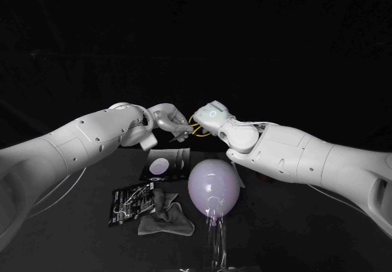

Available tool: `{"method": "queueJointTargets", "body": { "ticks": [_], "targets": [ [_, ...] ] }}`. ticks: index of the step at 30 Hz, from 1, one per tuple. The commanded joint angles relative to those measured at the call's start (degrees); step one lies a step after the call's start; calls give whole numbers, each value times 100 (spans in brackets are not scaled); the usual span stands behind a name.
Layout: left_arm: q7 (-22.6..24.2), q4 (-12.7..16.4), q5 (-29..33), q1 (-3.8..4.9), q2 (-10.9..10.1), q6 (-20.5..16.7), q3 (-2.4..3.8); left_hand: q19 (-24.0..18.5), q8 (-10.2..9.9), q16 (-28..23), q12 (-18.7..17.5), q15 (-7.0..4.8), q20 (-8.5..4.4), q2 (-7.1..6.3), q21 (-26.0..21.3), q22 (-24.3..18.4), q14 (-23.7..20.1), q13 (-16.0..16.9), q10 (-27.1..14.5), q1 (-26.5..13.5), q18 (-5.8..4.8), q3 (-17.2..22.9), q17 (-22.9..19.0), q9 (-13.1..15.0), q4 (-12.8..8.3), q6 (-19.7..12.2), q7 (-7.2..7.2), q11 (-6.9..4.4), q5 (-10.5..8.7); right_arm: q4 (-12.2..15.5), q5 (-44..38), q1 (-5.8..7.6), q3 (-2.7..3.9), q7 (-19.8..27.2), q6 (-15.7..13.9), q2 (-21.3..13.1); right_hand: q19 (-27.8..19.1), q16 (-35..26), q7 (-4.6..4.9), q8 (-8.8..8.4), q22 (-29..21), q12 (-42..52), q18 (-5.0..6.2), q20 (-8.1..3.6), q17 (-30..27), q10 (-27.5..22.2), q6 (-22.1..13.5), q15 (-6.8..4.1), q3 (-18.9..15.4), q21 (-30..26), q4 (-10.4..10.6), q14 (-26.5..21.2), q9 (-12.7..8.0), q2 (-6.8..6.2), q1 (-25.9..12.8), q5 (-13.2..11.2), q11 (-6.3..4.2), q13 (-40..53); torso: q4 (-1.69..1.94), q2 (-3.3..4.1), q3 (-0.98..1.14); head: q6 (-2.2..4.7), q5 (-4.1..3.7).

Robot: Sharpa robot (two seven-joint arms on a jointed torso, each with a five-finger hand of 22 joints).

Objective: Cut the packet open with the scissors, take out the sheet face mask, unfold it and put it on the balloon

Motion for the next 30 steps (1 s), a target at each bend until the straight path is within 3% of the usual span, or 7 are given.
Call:
{"method": "queueJointTargets", "body": {
  "ticks": [1, 6, 8, 12, 21, 25, 30],
  "targets": [
    [7, 84, 249, -1, 67, 64, 0, -58, 42, -29, -28, -19, -16, -5, 91, 60, 52, -3, 91, -33, 30, 784, 22, 52, -789, -38, 13, -37, 21, 104, 157, 15, 16, 211, -350, 53, 47, -83, 72, -12, -67, 23, 94, 19, -12, -43, -131, -155, -62, -75, 11, -87, -27, 54, 93, -16, -37, -73, -2, 0, 0, 5, 3],
    [-100, 89, 328, -1, 58, -3, -8, -151, 60, -54, -24, -31, -40, -34, 286, 188, 91, 0, 126, -150, 19, 922, 70, 143, -898, -39, 5, -45, 21, 131, 435, 14, 16, 317, -431, 14, 3, -465, 16, -19, -328, 25, 69, 110, -66, -280, -218, -148, 299, -405, 7, -291, -116, -330, -294, -26, -68, -146, -2, 0, 3, 6, 6],
    [-143, 92, 352, -1, 52, -27, -11, -184, 64, -63, -24, -33, -45, -41, 345, 226, 101, 1, 135, -185, 16, 963, 85, 171, -930, -41, 4, -47, 22, 149, 617, 15, 16, 415, -504, -11, -187, -972, -54, -2, -654, 44, 62, 251, -209, -414, -334, 54, 1156, -833, -31, -644, -223, -799, -610, -16, -114, -137, -3, 0, 1, 1, 12],
    [-214, 89, 394, -1, 44, -61, -15, -270, 72, -85, -23, -41, -55, -59, 499, 328, 128, 3, 157, -277, 10, 1064, 125, 245, -1007, -43, -2, -54, 22, 182, 899, 15, 17, 612, -680, -53, -222, -1395, -50, 13, -925, 35, 85, 364, -357, -403, -318, 173, 2037, -1135, 11, -858, -339, -1245, -802, -26, -131, -142, -5, -2, 4, 2, 15],
    [-347, 83, 466, -1, 31, -120, -23, -353, 79, -105, -19, -51, -62, -77, 658, 432, 161, 7, 185, -367, 12, 1163, 168, 323, -1081, -43, -9, -63, 23, 252, 1379, 15, 17, 1003, -971, -147, -265, -1856, -91, 2, -1117, 26, 79, 436, -513, -460, -224, 312, 2970, -1367, -3, -1175, -503, -1716, -951, -32, -180, -146, -3, -6, 4, 16, 0],
    [-401, 81, 504, -1, 21, -141, -26, -366, 79, -109, -18, -52, -62, -79, 687, 451, 167, 8, 190, -384, 13, 1181, 176, 337, -1092, -44, -10, -65, 23, 289, 1523, 16, 17, 1143, -1047, -201, -331, -2144, -139, 10, -1191, 30, 67, 477, -629, -553, -216, 520, 3356, -1472, -26, -1562, -556, -1934, -1073, -33, -219, -143, -4, 0, 3, 26, -3],
    [-458, 75, 543, -1, 2, -163, -30, -401, 81, -117, -15, -56, -63, -79, 756, 495, 182, 10, 205, -429, 16, 1226, 196, 375, -1115, -47, -14, -68, 24, 336, 1616, 16, 17, 1261, -1122, -279, -294, -2248, -193, 22, -1226, 29, 87, 491, -683, -604, -181, 520, 3735, -1502, -74, -1648, -595, -2111, -1107, -30, -273, -144, 1, 0, 5, 28, -10]
  ]
}}
